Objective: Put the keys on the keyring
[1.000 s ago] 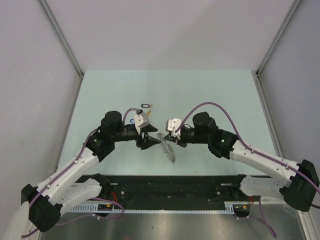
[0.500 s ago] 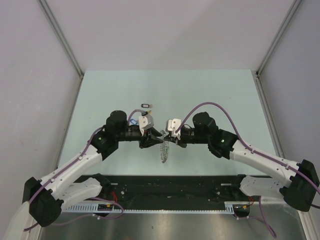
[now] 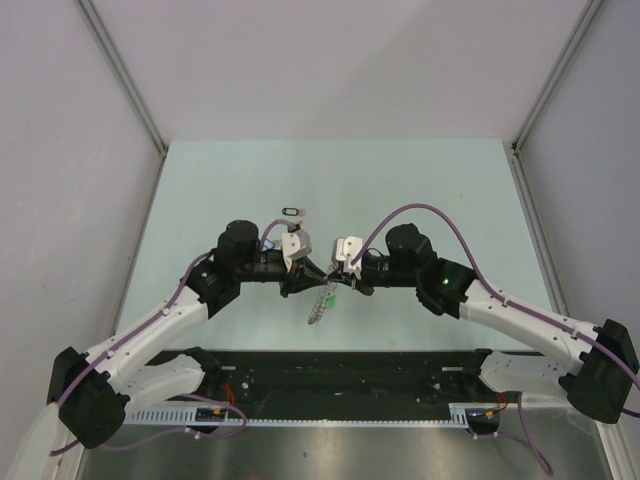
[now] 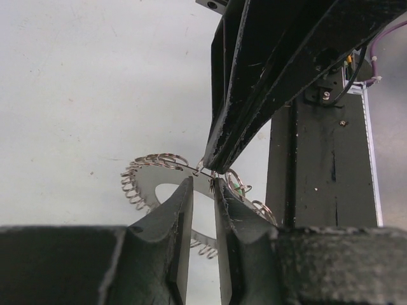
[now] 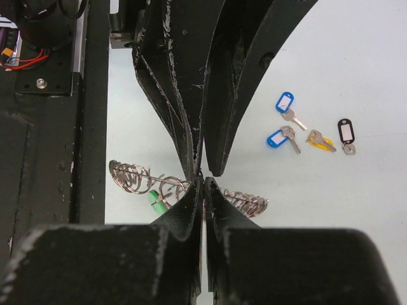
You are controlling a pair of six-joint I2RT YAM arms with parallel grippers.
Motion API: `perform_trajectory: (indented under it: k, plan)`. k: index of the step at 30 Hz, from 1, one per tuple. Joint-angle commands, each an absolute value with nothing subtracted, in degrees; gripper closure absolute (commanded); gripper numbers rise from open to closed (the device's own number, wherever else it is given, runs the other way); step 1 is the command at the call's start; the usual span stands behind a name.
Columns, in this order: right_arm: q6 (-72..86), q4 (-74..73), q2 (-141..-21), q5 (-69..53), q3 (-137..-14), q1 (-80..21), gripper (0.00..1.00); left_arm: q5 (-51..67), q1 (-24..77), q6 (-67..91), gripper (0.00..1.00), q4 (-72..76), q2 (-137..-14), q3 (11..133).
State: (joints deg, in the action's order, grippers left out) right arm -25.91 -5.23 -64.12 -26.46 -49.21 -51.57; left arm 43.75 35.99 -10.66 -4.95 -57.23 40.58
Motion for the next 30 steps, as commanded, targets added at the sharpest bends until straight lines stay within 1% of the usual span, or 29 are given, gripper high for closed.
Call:
perform_trajectory:
  k: [1,4,7,9,10,11,16,19,20,24,30]
  plan:
    - [-25.3,-1.3,-62.4,-27.7,-51.7,-51.5,1.0,45.4,36.5,-12.1,0.79,-4.7,-57.5,41.4]
    - [-25.1,-1.1,-62.5,-27.9,-51.6,-51.6,1.0,46.3,36.5,-11.8,0.82,-4.2,-57.6,41.4]
    - [-25.0,-1.1,-62.7,-28.2,-51.6,-51.6,1.0,46.9,36.6,-11.1,0.9,-3.3,-57.6,41.3]
    - [-24.7,-1.1,-62.8,-28.2,-51.7,-51.6,1.0,47.3,36.7,-10.8,0.93,-3.1,-57.3,41.1]
    - [-24.7,-1.0,-62.9,-28.3,-51.7,-51.6,1.0,47.5,36.7,-10.4,0.97,-2.5,-57.1,41.1]
    - [-24.6,-1.0,-63.1,-28.4,-51.7,-51.6,1.0,47.6,36.7,-10.1,1.0,-2.0,-56.9,40.8]
    - [-23.0,-0.7,-62.9,-27.8,-51.7,-51.5,1.0,47.4,36.7,-8.5,1.0,-0.3,-55.5,39.9]
    - [-20.7,-0.6,-61.8,-24.2,-51.6,-51.2,0.84,45.5,36.6,-8.5,1.0,1.5,-54.3,39.1]
    - [-20.0,-0.6,-61.4,-23.3,-51.6,-50.5,0.77,45.2,36.6,-8.5,1.0,1.7,-54.0,38.6]
    - [-17.1,-2.3,-60.0,-19.7,-51.6,-48.2,0.68,43.4,36.6,-8.9,1.0,2.3,-52.5,37.7]
    - [-15.9,-2.6,-60.5,-19.9,-49.9,-46.7,0.6,42.5,36.6,-9.5,0.99,2.6,-51.4,37.2]
